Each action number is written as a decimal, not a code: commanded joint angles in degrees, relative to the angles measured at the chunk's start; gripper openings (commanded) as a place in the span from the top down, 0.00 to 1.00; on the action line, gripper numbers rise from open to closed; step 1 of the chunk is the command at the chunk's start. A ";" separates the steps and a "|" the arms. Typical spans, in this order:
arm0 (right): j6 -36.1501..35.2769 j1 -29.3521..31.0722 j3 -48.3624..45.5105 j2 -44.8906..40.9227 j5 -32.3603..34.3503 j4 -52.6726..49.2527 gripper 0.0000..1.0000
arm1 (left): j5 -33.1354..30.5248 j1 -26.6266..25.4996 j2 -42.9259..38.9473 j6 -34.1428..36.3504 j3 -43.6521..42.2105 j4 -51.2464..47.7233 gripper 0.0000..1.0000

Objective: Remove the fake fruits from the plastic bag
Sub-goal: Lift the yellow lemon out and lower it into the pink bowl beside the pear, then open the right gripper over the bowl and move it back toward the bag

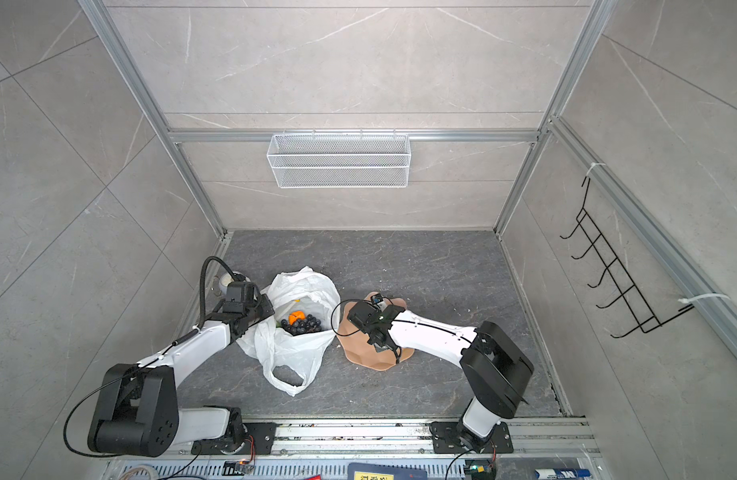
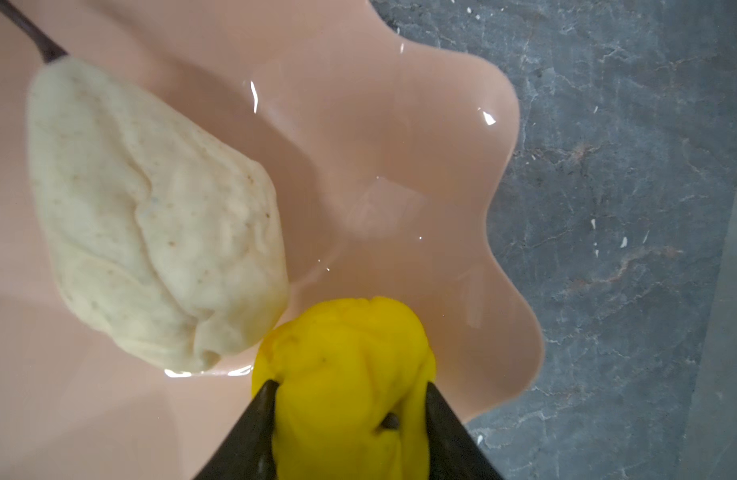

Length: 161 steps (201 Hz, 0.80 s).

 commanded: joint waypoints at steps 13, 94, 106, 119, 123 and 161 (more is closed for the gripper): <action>0.65 0.59 2.79 3.16 1.34 1.84 0.60 | 0.86 -0.17 -0.96 0.40 -0.02 0.57 0.94; -0.38 0.74 8.61 9.79 5.36 1.68 0.57 | 0.68 -0.16 -0.71 0.43 -0.11 0.76 0.94; -0.45 0.75 8.42 10.17 5.47 1.67 0.55 | 0.68 -0.16 -0.62 0.43 -0.04 0.77 0.94; -0.63 0.78 7.93 10.13 5.22 2.13 0.52 | 0.68 -0.16 -0.53 0.48 -0.06 0.76 0.94; -0.78 0.95 7.74 10.09 5.10 2.20 0.50 | 0.68 -0.16 -0.49 0.44 0.01 0.76 0.94; -1.30 1.42 6.03 7.95 3.38 4.24 0.35 | 0.68 -0.16 -0.10 0.49 0.02 0.91 0.94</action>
